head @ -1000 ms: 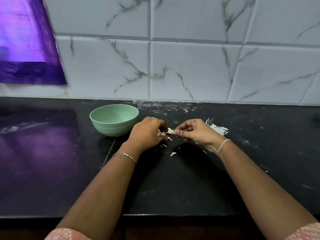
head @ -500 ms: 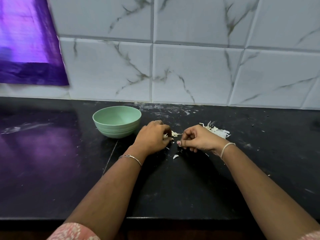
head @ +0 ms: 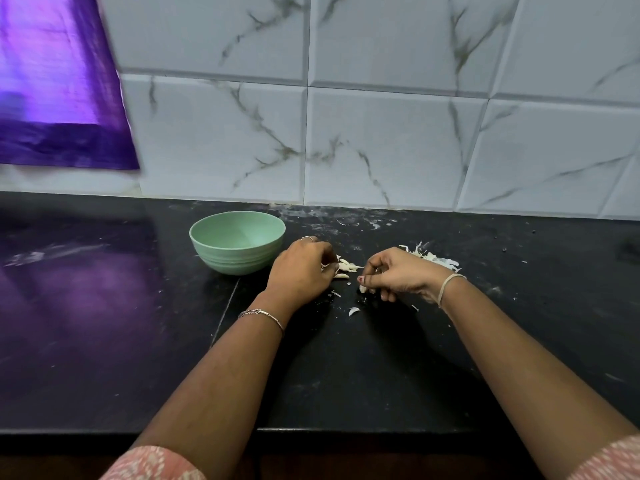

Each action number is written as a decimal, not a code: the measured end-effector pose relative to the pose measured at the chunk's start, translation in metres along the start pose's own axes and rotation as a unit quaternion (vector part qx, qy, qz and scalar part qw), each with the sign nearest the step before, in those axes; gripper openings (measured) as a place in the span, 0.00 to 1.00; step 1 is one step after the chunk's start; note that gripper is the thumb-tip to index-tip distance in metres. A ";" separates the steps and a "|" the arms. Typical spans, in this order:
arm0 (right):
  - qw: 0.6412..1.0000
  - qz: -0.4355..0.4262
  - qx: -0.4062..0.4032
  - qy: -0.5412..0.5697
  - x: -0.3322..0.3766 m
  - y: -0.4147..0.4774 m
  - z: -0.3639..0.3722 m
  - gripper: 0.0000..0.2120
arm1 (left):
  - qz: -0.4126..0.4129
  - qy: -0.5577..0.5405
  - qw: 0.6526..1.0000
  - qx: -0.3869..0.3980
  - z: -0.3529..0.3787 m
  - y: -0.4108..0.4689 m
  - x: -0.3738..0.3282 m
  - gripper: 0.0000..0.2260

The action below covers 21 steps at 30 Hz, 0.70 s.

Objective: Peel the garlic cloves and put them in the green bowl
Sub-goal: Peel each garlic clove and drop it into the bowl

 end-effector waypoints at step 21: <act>0.995 -0.016 0.039 0.096 0.012 -0.002 -0.014 0.06 | -0.004 -0.006 1.000 -0.011 0.003 0.001 0.004 0.05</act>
Point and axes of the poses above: each hand's wrist, its own y-axis towards the middle knuckle, its own z-axis out of the palm, x = y × z, the point moved 6 cm from there along y, towards the middle knuckle, and after that the axes turned 3 degrees about z, right-handed, at the moved point
